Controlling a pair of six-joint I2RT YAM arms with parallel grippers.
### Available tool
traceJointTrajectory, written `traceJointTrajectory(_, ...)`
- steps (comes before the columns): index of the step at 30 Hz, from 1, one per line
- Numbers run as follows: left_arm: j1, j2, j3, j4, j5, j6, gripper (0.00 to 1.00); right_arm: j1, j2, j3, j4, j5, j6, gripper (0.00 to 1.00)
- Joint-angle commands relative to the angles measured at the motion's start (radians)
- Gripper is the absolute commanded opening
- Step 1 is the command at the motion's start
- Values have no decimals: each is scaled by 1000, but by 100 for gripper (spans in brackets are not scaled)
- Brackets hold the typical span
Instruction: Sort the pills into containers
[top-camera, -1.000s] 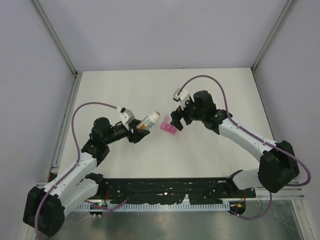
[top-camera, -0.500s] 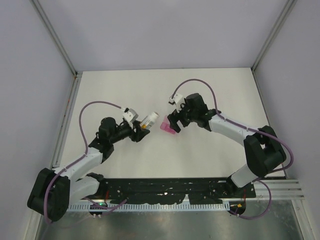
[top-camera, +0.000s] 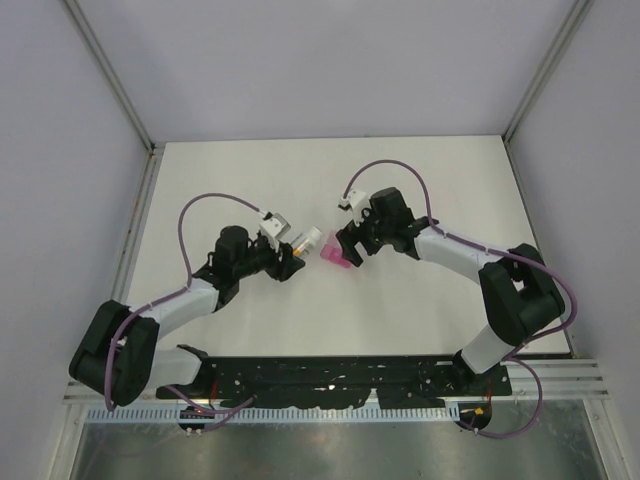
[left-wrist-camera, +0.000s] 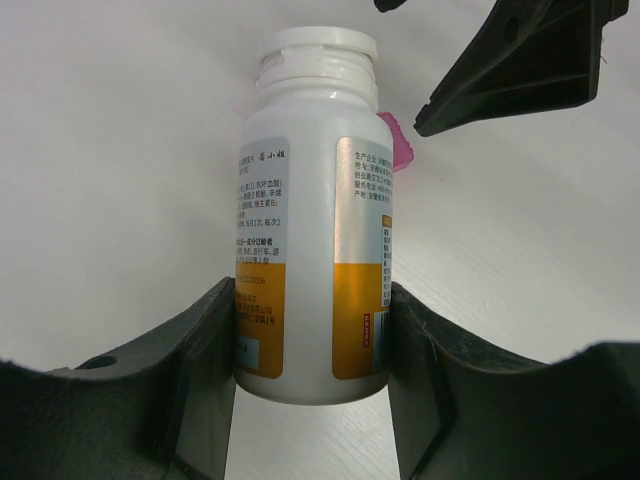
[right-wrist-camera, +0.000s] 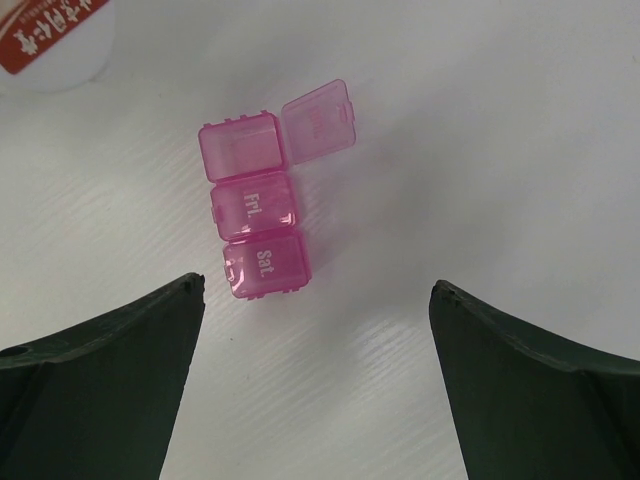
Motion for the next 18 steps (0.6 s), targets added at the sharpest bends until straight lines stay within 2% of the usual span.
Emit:
traceJointTrajectory(1,-12,24,51,35,-24,19,0,-15,24,45,-18,-10,15,98)
traceJointTrajectory(18,-47,123,161,-172,-67,129,0,-23,76,86,-89,-56,37,100)
